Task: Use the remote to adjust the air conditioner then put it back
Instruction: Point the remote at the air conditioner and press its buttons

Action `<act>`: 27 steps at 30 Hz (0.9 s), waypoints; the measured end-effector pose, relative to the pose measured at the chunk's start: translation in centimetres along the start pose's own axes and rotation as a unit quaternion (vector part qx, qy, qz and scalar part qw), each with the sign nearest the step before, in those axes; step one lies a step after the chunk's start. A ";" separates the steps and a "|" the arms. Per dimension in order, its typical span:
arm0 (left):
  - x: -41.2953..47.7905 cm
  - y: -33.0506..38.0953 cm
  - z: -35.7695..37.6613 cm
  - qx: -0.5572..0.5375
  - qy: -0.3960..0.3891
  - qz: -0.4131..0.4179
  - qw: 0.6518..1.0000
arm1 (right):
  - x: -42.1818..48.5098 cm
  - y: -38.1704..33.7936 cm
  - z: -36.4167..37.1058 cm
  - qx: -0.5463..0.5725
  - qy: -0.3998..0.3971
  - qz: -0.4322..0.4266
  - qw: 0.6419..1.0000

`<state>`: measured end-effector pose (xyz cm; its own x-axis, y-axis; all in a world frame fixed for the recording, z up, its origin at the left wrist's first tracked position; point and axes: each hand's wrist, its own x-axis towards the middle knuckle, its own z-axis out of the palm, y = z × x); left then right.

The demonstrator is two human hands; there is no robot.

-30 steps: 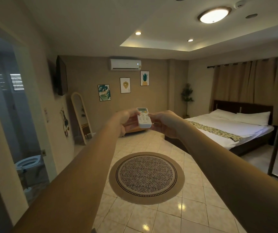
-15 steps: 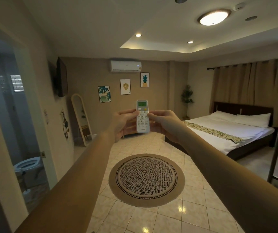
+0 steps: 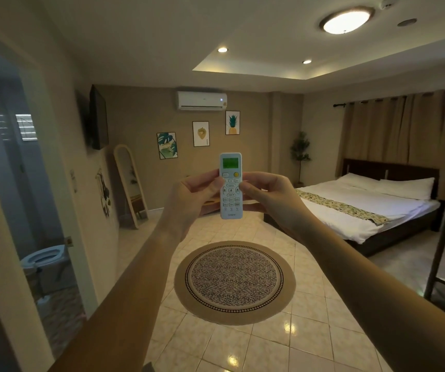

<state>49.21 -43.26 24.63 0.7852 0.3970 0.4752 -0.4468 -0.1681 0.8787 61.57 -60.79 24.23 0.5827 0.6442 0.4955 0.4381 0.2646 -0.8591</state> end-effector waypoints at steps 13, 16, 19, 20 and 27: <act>-0.6 0.2 0.5 0.001 0.004 -0.006 1.000 | -0.6 -0.2 -0.3 -0.015 -0.004 -0.003 1.000; -0.7 0.2 0.6 -0.008 0.003 -0.009 1.000 | -0.7 -0.2 -0.3 -0.014 -0.004 -0.003 1.000; -0.8 0.2 0.6 0.002 -0.004 -0.003 1.000 | -0.8 -0.1 -0.4 -0.004 -0.005 -0.003 1.000; -0.8 0.2 0.6 0.005 -0.005 -0.001 1.000 | -0.9 -0.2 -0.5 -0.003 -0.005 -0.004 1.000; -1.0 0.6 0.6 0.005 -0.006 0.000 1.000 | -1.1 -0.6 -0.3 -0.009 0.001 -0.003 1.000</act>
<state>48.39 -44.31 24.68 0.7908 0.3856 0.4753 -0.4418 -0.1778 0.8793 60.88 -61.92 24.20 0.5807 0.6414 0.5014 0.4537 0.2564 -0.8535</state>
